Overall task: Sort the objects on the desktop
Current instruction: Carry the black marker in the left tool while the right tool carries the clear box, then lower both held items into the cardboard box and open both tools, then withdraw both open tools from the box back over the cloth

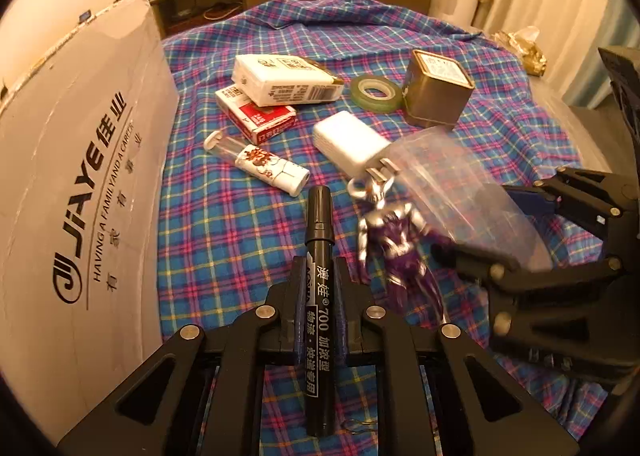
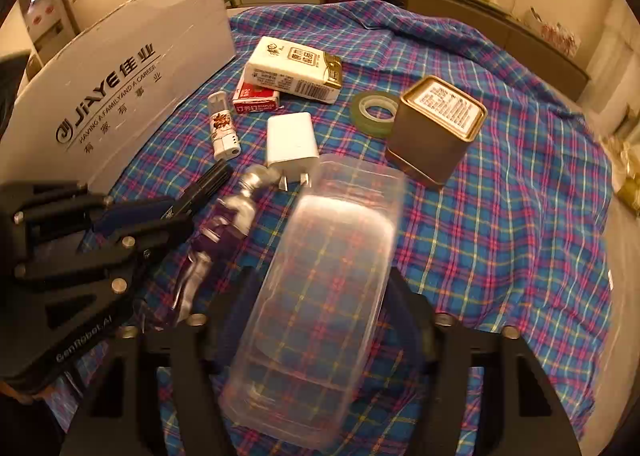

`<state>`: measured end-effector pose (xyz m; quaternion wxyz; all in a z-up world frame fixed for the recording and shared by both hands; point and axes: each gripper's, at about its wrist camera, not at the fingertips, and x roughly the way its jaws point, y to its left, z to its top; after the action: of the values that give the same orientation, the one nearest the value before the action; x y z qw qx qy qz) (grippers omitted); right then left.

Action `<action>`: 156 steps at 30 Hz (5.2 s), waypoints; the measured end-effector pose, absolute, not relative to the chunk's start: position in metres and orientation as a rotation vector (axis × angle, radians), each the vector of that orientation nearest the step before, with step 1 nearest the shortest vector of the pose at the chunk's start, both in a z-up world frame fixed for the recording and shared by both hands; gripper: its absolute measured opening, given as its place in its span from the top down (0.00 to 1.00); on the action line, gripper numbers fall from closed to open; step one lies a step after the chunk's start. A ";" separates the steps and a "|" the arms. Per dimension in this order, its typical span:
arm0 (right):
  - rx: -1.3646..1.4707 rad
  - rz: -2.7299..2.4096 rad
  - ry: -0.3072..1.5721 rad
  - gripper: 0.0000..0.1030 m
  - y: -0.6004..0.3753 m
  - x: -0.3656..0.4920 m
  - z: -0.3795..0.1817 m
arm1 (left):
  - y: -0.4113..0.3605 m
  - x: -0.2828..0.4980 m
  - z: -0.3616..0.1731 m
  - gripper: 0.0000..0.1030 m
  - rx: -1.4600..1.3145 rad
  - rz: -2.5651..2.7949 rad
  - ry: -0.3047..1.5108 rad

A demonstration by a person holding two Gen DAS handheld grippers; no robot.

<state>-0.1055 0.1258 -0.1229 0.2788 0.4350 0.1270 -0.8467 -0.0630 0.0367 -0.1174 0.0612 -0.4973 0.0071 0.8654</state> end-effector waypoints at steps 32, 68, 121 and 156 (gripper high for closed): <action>1.061 -2.249 0.192 0.48 0.133 -0.067 -0.043 | -0.007 -0.009 -0.004 0.87 -1.275 2.801 -0.203; 1.091 -2.070 0.297 0.48 -0.006 -0.061 0.019 | -0.140 -0.026 0.030 0.87 -1.298 2.936 -0.291; 1.244 -1.939 0.652 0.48 -0.150 -0.133 -0.045 | -0.258 -0.096 -0.041 0.87 -1.560 2.767 -0.994; 1.223 -1.927 0.740 0.38 -0.143 -0.118 -0.014 | -0.241 -0.078 -0.010 0.69 -1.550 2.822 -0.866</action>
<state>-0.1177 -0.1427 -0.0141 0.3626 0.4751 0.2875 -0.7485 -0.0779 -0.2406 -0.0102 -0.0960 -0.4627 -0.2585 0.8426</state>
